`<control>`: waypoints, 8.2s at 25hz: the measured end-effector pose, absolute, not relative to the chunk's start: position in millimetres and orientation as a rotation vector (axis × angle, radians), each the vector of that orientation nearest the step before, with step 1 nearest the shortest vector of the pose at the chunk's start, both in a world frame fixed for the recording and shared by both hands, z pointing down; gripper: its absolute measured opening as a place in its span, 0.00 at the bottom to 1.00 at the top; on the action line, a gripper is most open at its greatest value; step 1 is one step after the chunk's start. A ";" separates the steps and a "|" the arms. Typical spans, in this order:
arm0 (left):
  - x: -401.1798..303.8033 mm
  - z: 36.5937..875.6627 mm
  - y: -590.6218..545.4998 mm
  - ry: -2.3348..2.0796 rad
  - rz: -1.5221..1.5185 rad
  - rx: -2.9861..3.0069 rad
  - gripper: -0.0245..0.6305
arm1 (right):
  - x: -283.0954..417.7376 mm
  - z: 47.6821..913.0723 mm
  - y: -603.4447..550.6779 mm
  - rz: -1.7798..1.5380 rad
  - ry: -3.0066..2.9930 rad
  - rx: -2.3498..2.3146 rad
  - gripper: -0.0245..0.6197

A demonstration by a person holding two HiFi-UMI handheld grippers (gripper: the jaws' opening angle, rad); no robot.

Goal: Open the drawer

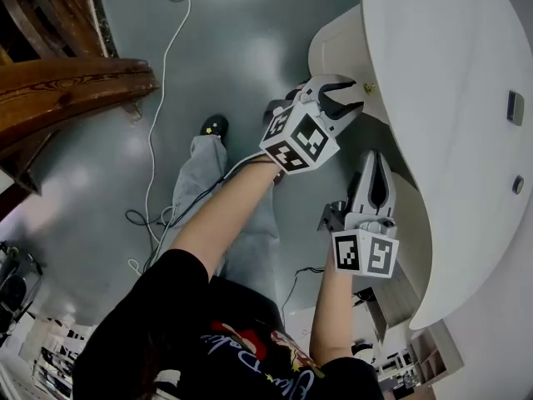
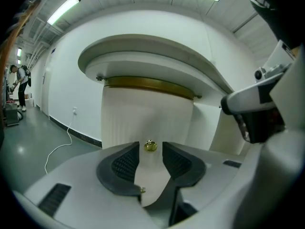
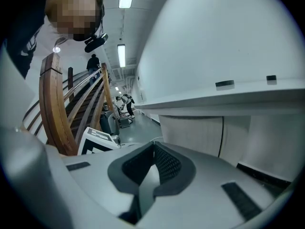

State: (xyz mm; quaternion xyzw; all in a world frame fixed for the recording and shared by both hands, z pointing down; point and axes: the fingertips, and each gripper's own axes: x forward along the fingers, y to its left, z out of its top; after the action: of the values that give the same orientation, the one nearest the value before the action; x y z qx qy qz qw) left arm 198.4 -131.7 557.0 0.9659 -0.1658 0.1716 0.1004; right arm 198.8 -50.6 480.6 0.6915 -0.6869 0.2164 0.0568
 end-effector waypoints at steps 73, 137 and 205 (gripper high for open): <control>202.0 584.3 -123.2 -0.533 0.584 2.772 0.19 | 205.0 474.2 -35.9 0.627 -2.058 2.074 0.04; 74.9 584.8 -59.0 -0.453 0.695 2.740 0.19 | 120.9 434.2 23.1 0.662 -1.898 2.281 0.04; 11.1 576.5 -27.6 -0.474 0.727 2.751 0.20 | 83.3 413.0 38.5 0.622 -2.035 2.191 0.04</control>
State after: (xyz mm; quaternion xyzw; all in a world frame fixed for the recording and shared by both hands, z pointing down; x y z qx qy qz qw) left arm 11.1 -27.6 576.5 0.9458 -0.1628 0.2500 0.1280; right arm 83.3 38.5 413.0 0.7166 -0.6657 0.2034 0.0437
